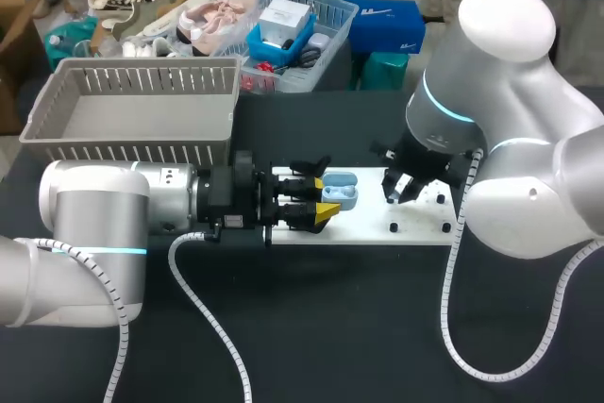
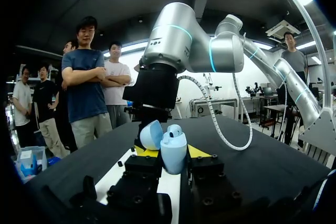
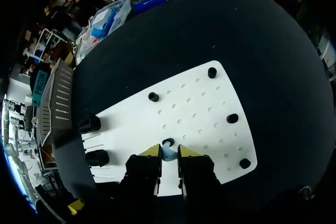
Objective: Pick up each earbud case from the left stands, insert the matching earbuds, close the lid, and place the case in the box.
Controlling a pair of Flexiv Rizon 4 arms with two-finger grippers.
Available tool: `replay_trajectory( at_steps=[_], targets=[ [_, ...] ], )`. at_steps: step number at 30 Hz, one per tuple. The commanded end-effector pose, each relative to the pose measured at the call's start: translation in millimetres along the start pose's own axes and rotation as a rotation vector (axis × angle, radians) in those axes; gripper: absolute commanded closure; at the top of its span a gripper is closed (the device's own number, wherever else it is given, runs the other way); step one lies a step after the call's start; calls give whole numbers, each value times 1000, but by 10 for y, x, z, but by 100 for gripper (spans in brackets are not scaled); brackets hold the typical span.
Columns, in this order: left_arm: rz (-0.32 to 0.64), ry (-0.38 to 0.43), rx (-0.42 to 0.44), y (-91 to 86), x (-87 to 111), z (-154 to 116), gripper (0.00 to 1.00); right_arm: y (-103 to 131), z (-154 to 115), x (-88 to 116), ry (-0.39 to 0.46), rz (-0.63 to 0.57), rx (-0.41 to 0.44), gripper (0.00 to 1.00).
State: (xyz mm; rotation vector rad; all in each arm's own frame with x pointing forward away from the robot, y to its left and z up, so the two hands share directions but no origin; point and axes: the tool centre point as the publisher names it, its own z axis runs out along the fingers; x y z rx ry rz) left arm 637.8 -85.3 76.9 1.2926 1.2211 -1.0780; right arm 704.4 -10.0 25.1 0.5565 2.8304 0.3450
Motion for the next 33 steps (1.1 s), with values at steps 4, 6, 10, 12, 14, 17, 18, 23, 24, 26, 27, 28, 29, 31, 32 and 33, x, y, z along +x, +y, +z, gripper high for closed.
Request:
replay_trajectory(
  at_steps=[4, 6, 10, 12, 14, 17, 18, 23, 24, 26, 27, 28, 29, 31, 32, 33],
  targets=[
    [1, 0, -3, -9, 1, -5, 100, 6, -100, 3, -4, 1, -3, 100],
    [1, 0, -3, -9, 1, -5, 100, 0, -144, 1, -7, 3, -8, 100],
    [1, 0, -3, -9, 1, -5, 100, -27, -283, -4, -24, 9, -17, 100],
    [1, 0, -3, -9, 1, -5, 100, -46, -383, -1, -34, 7, -21, 100],
    [1, 0, -3, -9, 1, -5, 100, -69, -490, -7, -52, 1, -22, 100],
    [1, 0, -3, -9, 1, -5, 100, -89, -683, 4, -75, -17, -23, 100],
    [1, 0, -3, -9, 1, -5, 100, -92, -749, 8, -84, -22, -22, 100],
    [1, 0, -3, -9, 1, -5, 100, -76, -1098, 47, -119, -66, -21, 100],
    [1, 0, -3, -9, 1, -5, 100, -62, -1164, 65, -119, -83, -18, 100],
    [1, 0, -3, -9, 1, -5, 100, -21, -1302, 120, -122, -118, -15, 100],
    [1, 0, -3, -9, 1, -5, 100, 4, -1369, 148, -121, -135, -16, 100],
    [1, 0, -3, -9, 1, -5, 100, 31, -1436, 178, -121, -153, -16, 100],
    [1, 0, -3, -9, 1, -5, 100, 62, -1508, 206, -121, -167, -22, 100],
    [1, 0, -3, -9, 1, -5, 100, 127, -1625, 263, -122, -207, -10, 100],
    [1, 0, -3, -9, 1, -5, 100, 168, -1683, 298, -121, -227, -13, 100],
    [1, 0, -3, -9, 1, -5, 100, 212, -1736, 332, -120, -243, -16, 100]
  ],
)
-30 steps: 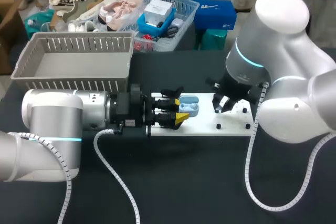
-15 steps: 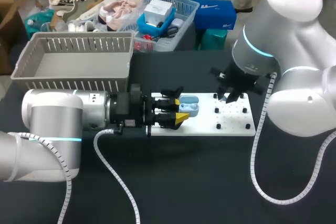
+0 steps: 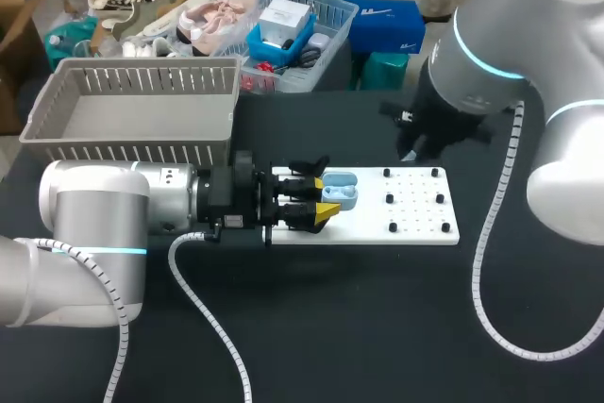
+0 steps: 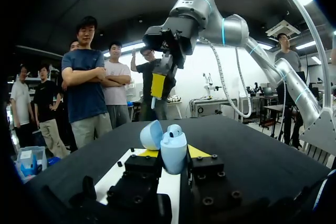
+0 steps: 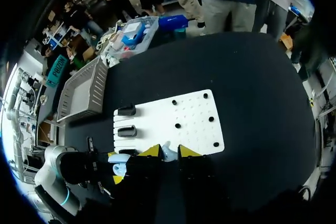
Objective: Pick up each earbud case from the left stands, insert the matching earbuds, close the lid, and place the case in the box.
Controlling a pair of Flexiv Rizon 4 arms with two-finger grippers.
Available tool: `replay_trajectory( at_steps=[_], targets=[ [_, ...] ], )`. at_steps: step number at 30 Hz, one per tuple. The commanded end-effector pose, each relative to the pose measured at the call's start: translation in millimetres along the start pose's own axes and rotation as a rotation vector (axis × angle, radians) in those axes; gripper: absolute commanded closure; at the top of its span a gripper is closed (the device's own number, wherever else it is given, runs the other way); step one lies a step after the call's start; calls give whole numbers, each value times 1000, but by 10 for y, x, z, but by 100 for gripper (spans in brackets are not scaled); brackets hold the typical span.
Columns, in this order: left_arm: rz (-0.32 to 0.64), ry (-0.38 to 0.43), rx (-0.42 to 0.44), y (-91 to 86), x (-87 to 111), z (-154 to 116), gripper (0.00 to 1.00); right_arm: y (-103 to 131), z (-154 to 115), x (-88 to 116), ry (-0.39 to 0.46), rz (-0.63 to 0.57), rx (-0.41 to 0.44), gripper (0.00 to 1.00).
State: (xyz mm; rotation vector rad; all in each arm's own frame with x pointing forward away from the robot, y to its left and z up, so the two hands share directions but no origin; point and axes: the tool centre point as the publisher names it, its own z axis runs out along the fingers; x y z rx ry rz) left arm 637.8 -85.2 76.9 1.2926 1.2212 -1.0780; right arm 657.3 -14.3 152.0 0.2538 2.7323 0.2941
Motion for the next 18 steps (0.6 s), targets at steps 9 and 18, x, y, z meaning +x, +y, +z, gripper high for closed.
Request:
replay_trajectory(
  at_steps=[9, 18],
  targets=[
    [1, 0, -3, -9, 1, -5, 100, 551, -597, 306, 50, -187, 6, 100],
    [1, 0, -3, -9, 1, -5, 100, 795, -484, 531, 149, -340, 42, 100]
  ],
)
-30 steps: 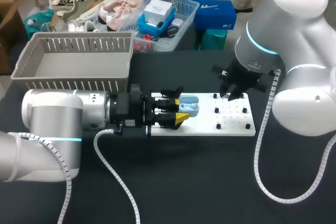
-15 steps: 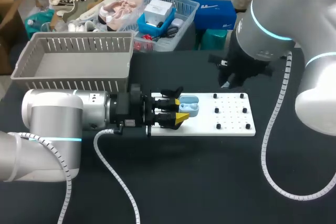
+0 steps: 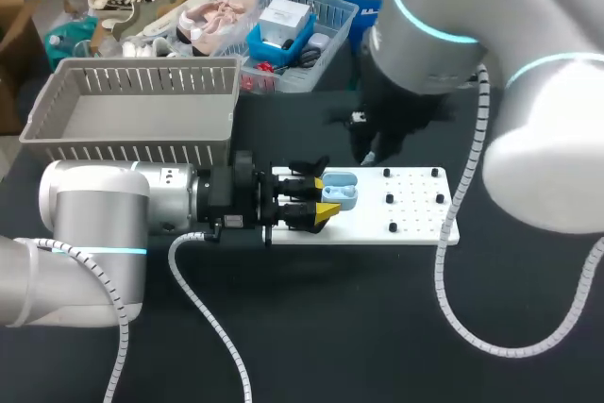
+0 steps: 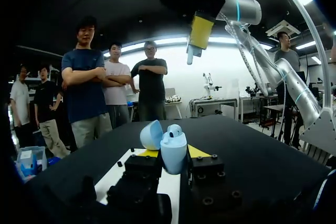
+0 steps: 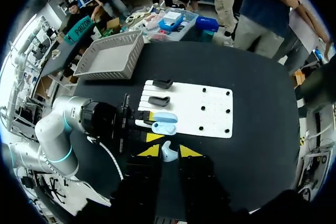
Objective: Pick up each earbud case from the left stands, insert the matching earbuds, close the lid, and place the case in the box.
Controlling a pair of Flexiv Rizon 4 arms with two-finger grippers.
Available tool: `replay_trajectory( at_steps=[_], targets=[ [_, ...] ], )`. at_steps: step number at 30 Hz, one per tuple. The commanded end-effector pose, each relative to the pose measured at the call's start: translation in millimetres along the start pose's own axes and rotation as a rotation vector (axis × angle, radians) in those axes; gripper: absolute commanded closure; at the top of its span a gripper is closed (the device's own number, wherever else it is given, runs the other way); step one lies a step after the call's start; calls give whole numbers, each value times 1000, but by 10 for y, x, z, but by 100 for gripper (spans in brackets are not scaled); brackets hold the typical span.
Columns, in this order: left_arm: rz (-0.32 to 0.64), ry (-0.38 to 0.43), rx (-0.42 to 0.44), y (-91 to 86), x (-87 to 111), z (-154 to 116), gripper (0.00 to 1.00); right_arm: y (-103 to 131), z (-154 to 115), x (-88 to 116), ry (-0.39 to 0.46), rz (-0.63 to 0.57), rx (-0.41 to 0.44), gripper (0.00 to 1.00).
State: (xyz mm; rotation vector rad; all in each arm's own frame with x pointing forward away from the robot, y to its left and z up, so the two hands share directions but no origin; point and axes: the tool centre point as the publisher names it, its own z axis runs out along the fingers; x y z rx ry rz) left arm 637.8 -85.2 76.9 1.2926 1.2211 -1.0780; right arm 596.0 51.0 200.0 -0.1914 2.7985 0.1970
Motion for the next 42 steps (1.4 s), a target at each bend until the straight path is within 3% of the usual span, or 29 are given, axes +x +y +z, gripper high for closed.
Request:
replay_trajectory(
  at_steps=[1, 31, 42],
  targets=[
    [1, 0, -3, -8, 1, -5, 100, 146, 94, -35, 81, -32, 20, 100],
    [1, 0, -3, -8, 1, -5, 100, 268, 199, -16, 100, -83, 13, 100],
    [1, 0, -3, -8, 1, -5, 100, 294, 369, -37, 127, -124, 14, 100]
  ],
)
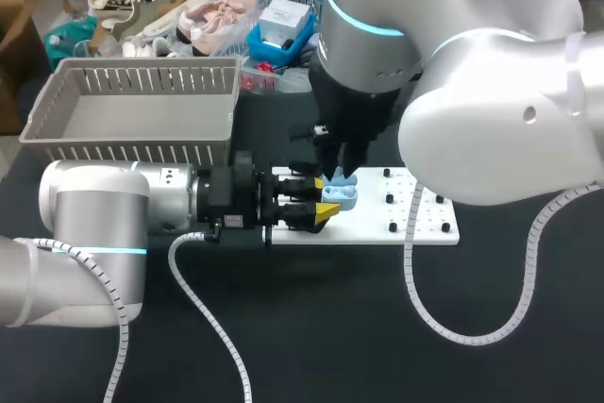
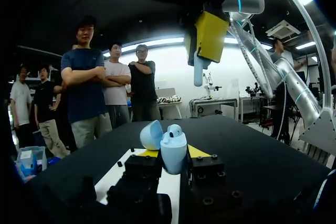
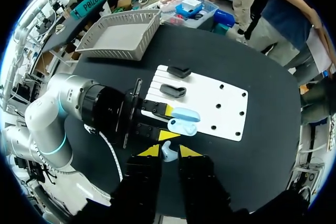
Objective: Pick up each earbud case from the left stands, insert the matching earbuds, close the lid, and place the case in the box.
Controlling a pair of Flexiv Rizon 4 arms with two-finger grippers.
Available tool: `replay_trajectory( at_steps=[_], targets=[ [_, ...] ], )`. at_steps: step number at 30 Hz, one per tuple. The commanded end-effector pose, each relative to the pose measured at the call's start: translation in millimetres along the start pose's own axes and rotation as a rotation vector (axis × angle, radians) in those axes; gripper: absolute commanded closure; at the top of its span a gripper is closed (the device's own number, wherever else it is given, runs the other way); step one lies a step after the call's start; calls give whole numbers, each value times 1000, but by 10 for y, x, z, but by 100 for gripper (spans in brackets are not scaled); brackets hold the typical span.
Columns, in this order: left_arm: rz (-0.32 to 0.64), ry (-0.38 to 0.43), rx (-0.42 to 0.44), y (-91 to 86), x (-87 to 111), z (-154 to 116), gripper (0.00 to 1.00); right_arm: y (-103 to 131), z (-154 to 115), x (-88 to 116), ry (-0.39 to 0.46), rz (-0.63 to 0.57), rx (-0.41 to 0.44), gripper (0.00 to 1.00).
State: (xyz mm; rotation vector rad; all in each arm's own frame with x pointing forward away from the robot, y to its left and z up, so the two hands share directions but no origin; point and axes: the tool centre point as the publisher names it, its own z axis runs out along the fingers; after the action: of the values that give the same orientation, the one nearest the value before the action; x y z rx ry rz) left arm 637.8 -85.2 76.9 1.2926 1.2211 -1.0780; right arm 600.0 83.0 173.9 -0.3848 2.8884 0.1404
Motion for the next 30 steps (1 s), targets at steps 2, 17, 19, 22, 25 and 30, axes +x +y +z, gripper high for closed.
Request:
replay_trajectory(
  at_steps=[2, 17, 19, 22, 25, 30],
  targets=[
    [1, 0, -3, -8, 1, -5, 100, -3, 85, -69, 14, 2, 0, 100],
    [1, 0, -3, -8, 1, -5, 100, -52, 252, -96, 31, 2, 17, 100],
    [1, 0, -3, -8, 1, -5, 100, -52, 275, -105, 29, 0, 21, 100],
    [1, 0, -3, -8, 1, -5, 100, -48, 321, -108, 29, -1, 24, 100],
    [1, 0, -3, -8, 1, -5, 100, -48, 365, -111, 28, -2, 31, 100],
    [1, 0, -3, -8, 1, -5, 100, -50, 408, -125, 27, 0, 33, 100]
  ],
)
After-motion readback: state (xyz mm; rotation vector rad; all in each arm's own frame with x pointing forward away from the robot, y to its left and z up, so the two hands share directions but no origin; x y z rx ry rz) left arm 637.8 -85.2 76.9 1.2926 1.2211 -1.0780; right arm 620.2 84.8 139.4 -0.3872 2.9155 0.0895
